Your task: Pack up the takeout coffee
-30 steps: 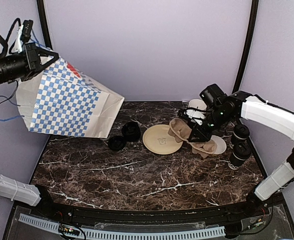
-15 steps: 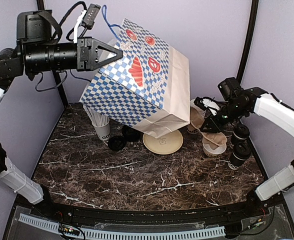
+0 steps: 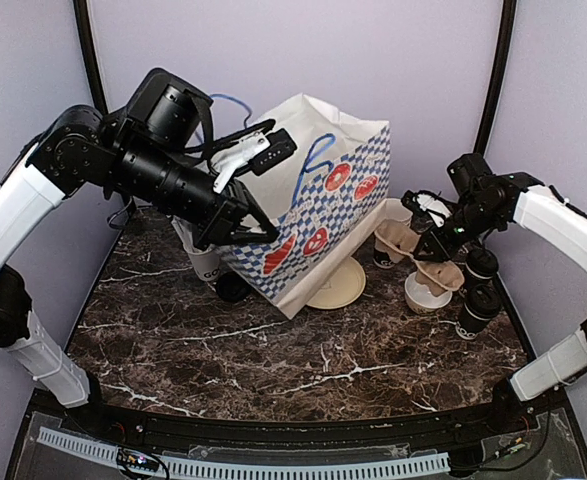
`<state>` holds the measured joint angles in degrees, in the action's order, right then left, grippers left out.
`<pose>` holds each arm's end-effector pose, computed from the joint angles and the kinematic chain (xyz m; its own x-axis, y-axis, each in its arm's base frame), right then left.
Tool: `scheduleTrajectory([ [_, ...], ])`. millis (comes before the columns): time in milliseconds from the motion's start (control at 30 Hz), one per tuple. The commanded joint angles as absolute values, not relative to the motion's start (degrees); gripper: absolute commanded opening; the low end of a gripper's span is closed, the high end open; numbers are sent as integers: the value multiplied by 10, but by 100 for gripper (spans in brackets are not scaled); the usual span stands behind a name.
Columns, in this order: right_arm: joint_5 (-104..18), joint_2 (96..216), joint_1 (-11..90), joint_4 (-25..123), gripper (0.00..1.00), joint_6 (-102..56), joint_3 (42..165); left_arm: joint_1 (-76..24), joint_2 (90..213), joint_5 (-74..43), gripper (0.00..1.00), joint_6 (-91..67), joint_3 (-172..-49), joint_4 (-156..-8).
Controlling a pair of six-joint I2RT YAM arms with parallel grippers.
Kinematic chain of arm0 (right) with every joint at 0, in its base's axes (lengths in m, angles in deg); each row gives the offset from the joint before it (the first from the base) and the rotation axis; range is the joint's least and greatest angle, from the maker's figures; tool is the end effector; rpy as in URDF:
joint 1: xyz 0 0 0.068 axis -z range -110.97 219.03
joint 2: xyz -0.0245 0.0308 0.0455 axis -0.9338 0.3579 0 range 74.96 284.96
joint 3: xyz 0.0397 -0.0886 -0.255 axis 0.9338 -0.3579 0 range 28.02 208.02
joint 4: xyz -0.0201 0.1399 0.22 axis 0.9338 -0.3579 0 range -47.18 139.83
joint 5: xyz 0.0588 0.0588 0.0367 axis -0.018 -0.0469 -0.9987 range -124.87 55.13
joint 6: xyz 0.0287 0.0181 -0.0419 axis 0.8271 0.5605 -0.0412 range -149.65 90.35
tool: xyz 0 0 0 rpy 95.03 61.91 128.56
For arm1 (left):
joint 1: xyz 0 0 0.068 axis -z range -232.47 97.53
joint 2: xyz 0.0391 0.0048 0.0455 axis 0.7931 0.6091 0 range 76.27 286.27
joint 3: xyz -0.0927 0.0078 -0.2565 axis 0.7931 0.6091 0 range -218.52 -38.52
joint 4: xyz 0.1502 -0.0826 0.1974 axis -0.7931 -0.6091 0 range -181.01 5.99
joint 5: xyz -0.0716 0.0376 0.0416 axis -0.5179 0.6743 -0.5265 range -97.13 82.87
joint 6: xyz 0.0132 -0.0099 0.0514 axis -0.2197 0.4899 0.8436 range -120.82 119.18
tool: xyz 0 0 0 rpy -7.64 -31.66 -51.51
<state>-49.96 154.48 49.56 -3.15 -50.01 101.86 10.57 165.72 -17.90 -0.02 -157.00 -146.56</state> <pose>0.2591 0.1016 0.3161 -0.5984 -0.5679 -0.5651 -0.7016 0.7121 0.0273 0.1272 -0.2645 0.4886 -0.2369 0.4964 -0.8351 0.9497 0.2995 -0.0914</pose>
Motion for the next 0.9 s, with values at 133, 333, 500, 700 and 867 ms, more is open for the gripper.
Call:
scheduleTrajectory([
  [133, -491, 1530, 496, -23, 25, -494, 1032, 116, 1578, -130, 0, 41, -1519, -1536],
  [333, -478, 1524, 496, -31, 25, -494, 1039, 134, 1555, -174, 0, 61, -1470, -1537],
  [500, -461, 1532, 499, -47, 25, -497, 1065, 169, 1563, -196, 1, 91, -1432, -1524],
  [700, -470, 1535, 500, -27, 25, -492, 1075, 237, 1610, -159, 2, 142, -1424, -1517],
  [867, -489, 1548, 500, -33, 25, -489, 1093, 272, 1638, -91, 16, 178, -1422, -1502],
])
